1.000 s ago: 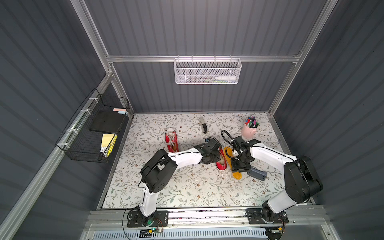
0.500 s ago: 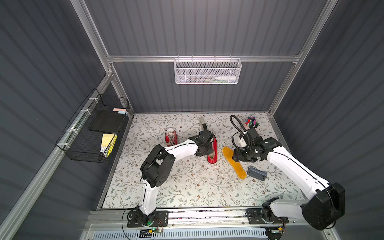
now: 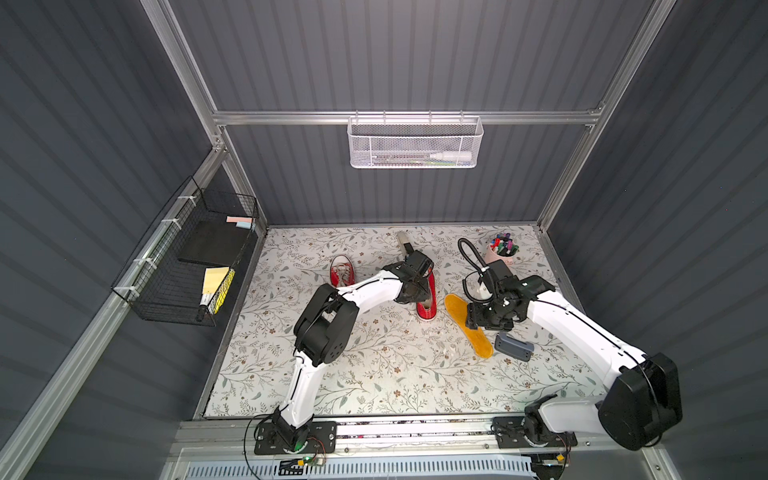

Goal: Remove the insole from the shoe
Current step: Place the insole at the center of the board.

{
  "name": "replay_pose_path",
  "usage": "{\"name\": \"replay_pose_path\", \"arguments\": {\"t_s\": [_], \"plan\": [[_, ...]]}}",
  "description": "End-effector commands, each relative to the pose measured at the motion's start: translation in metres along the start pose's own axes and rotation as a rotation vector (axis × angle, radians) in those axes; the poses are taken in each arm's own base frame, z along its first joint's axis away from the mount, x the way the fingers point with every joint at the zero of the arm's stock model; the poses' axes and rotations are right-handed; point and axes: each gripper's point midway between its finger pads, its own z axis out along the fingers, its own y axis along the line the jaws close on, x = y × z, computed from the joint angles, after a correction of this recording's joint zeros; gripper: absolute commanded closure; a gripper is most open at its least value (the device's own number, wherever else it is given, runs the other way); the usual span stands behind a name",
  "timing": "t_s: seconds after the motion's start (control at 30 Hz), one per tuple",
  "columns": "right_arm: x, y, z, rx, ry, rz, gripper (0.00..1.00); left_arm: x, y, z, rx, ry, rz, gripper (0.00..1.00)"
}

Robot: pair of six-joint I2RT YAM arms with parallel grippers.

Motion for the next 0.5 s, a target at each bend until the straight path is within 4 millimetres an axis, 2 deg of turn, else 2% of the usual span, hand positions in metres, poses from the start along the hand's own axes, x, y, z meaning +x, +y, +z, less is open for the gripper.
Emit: {"name": "replay_pose_path", "arguments": {"t_s": [0.0, 0.1, 0.2, 0.3, 0.4, 0.47], "plan": [[-0.003, 0.002, -0.008, -0.015, -0.012, 0.008, 0.31, -0.015, 0.011, -0.024, -0.03, -0.058, 0.012, 0.56], [-0.009, 0.012, -0.012, -0.058, -0.029, -0.013, 0.32, -0.011, 0.016, -0.06, -0.021, -0.087, -0.014, 0.46], [-0.016, 0.026, -0.015, -0.124, -0.031, -0.031, 0.34, -0.002, 0.031, -0.103, -0.039, -0.1, -0.065, 0.44], [-0.019, 0.037, -0.014, -0.171, -0.014, -0.042, 0.35, -0.007, 0.072, -0.143, -0.159, -0.084, -0.065, 0.42], [-0.023, 0.044, -0.008, -0.199, 0.002, -0.046, 0.37, -0.014, 0.113, -0.167, -0.27, -0.053, -0.061, 0.4], [-0.025, 0.046, -0.005, -0.202, 0.015, -0.051, 0.39, -0.017, 0.137, -0.173, -0.32, -0.045, -0.08, 0.38]]}}
